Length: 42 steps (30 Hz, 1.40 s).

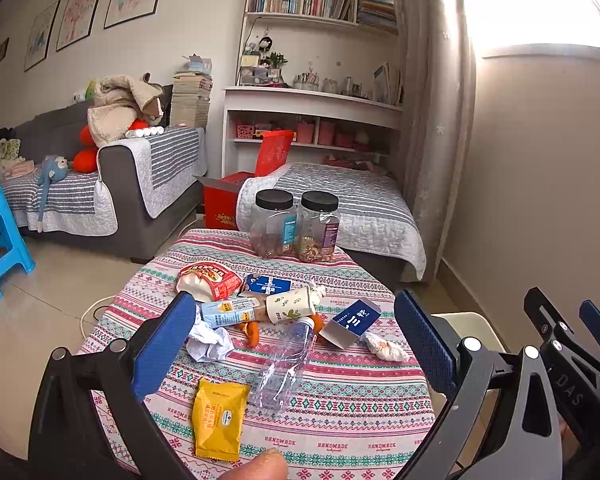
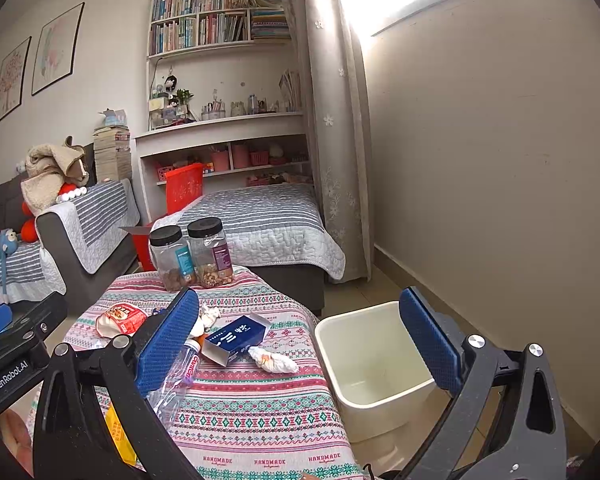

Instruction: Collect trash

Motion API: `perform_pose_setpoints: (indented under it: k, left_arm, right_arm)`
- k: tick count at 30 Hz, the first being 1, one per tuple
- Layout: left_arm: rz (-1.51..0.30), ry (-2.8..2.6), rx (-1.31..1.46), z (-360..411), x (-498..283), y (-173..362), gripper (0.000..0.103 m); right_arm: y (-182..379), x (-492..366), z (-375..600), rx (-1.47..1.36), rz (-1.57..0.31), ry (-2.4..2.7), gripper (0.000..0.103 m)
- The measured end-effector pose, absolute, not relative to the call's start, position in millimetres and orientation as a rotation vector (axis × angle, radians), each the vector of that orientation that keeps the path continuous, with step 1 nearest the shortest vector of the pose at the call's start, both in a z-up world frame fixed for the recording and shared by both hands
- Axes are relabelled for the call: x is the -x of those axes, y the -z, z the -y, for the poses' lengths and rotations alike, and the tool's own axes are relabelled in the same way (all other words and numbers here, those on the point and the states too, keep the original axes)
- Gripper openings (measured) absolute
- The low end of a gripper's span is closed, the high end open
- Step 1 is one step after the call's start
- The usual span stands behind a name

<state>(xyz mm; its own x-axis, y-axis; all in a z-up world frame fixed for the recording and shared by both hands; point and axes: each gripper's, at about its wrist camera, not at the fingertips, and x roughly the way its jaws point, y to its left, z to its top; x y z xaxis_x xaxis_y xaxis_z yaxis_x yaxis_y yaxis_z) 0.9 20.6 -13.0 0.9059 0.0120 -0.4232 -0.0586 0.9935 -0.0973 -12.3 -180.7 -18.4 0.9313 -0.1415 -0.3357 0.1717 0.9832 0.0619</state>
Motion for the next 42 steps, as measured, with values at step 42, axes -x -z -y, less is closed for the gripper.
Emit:
perform_pose_setpoints:
  k: [42]
  left_arm:
    - [-1.3, -0.036, 0.259, -125.7, -86.8, 208.9, 0.096]
  right_arm:
    - [120.0, -122.6, 155.8, -0.138, -0.997, -0.103, 0.096]
